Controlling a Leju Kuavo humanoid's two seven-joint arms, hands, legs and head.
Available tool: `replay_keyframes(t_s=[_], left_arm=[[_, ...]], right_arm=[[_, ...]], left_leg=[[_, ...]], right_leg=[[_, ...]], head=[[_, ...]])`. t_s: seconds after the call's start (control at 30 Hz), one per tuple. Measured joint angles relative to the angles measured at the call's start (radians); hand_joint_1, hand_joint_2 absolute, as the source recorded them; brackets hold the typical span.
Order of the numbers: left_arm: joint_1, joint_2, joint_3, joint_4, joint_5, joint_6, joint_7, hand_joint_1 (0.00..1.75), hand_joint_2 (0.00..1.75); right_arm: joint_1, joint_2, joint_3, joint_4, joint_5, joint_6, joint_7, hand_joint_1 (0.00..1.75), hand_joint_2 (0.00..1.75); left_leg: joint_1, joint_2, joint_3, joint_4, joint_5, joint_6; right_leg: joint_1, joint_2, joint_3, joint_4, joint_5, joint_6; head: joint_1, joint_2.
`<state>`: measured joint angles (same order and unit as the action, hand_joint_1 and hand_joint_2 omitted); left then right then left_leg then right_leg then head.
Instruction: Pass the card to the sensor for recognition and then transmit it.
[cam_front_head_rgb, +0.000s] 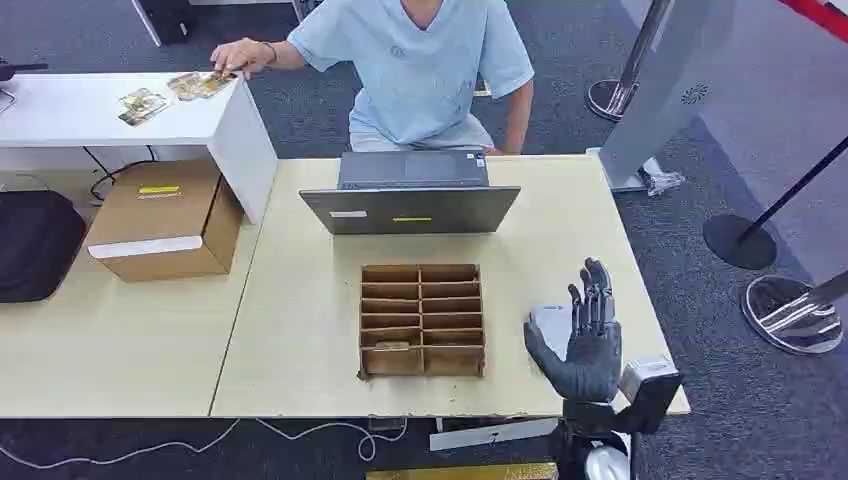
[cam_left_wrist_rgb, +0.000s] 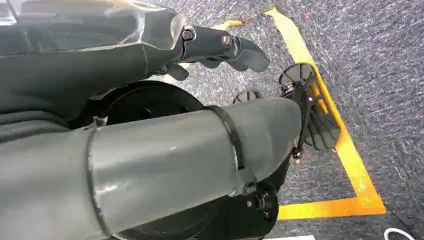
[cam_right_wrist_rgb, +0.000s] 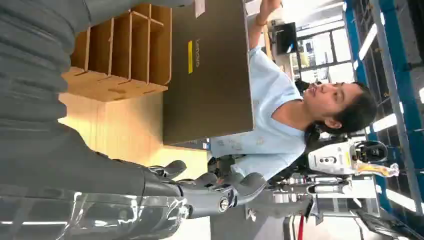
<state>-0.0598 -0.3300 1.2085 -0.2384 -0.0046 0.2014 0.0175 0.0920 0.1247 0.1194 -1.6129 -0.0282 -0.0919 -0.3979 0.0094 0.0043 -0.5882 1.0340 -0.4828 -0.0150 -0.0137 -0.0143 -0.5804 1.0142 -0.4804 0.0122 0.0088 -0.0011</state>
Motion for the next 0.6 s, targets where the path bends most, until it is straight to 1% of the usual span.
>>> replay_keyframes(t_s=[0.23,0.33,0.37,0.4,0.57,0.6], left_arm=[[0.000,0.000,0.000,0.000,-0.002,0.006,0.000,0.00,0.00],[0.000,-0.001,0.000,0.000,-0.002,0.015,0.000,0.00,0.00],[0.000,-0.001,0.000,0.000,-0.002,0.017,-0.002,0.00,0.00],[-0.001,-0.002,0.000,0.000,-0.002,0.017,-0.003,0.00,0.00],[-0.001,-0.002,0.000,0.000,-0.004,0.015,-0.006,0.00,0.00],[-0.001,-0.002,0.000,0.000,-0.007,0.013,-0.007,0.00,0.00]], right_arm=[[-0.006,0.000,0.000,0.006,0.017,0.000,-0.007,0.00,1.75],[-0.012,0.000,0.001,0.002,0.121,-0.067,-0.024,0.00,1.75],[-0.019,0.000,0.003,-0.004,0.182,-0.099,-0.029,0.00,1.75],[-0.027,0.000,0.008,-0.008,0.216,-0.112,-0.031,0.00,1.75],[-0.081,0.000,0.045,-0.019,0.410,-0.203,-0.034,0.00,1.75],[-0.092,0.000,0.057,-0.019,0.480,-0.237,-0.034,0.00,1.75]], left_leg=[[0.000,0.000,0.000,0.000,0.000,0.000],[0.000,0.000,0.000,0.000,0.000,0.000],[0.000,0.000,0.000,0.000,0.000,0.000],[0.000,0.000,0.000,0.000,0.000,0.000],[0.000,0.000,0.000,0.000,0.000,0.000],[0.000,0.000,0.000,0.000,0.000,0.000]], right_leg=[[0.000,0.000,0.000,0.000,0.000,0.000],[0.000,0.000,0.000,0.000,0.000,0.000],[0.000,0.000,0.000,0.000,0.000,0.000],[0.000,0.000,0.000,0.000,0.000,0.000],[0.000,0.000,0.000,0.000,0.001,-0.001],[0.000,0.000,0.000,0.000,0.001,-0.001]], head=[[0.000,0.000],[0.000,0.000],[0.000,0.000],[0.000,0.000],[0.000,0.000],[0.000,0.000]])
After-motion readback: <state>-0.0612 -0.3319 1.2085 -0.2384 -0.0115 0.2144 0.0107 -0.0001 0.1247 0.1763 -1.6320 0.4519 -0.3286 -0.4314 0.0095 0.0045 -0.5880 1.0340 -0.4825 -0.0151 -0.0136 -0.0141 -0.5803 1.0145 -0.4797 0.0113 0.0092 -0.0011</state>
